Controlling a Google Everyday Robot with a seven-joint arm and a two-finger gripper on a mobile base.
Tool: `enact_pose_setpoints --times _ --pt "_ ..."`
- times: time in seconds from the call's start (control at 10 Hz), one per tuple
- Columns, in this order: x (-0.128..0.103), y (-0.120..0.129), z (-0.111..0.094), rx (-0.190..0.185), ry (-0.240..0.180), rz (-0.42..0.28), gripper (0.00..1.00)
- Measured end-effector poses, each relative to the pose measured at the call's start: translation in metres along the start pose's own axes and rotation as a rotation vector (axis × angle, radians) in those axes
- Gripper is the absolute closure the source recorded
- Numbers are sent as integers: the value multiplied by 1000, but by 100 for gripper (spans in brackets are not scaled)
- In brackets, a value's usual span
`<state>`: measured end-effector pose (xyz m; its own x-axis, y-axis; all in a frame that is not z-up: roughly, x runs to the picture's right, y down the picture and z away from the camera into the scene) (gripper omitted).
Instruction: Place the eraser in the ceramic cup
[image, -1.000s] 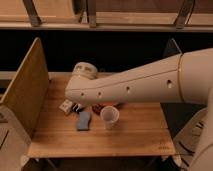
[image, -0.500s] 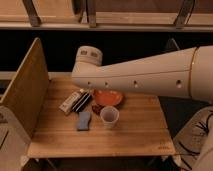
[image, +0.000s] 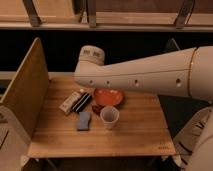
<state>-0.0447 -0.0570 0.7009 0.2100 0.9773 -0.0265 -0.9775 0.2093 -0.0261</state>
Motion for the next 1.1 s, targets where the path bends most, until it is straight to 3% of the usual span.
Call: enact_pose_setpoints --times 0.2,0.3,0.9,1.1 --pt "20 -30 32 57 66 178 30" --pt "25 -24 38 53 76 223 30" --pt "26 -26 37 54 80 262 30" --pt "42 -30 42 38 136 290 30"
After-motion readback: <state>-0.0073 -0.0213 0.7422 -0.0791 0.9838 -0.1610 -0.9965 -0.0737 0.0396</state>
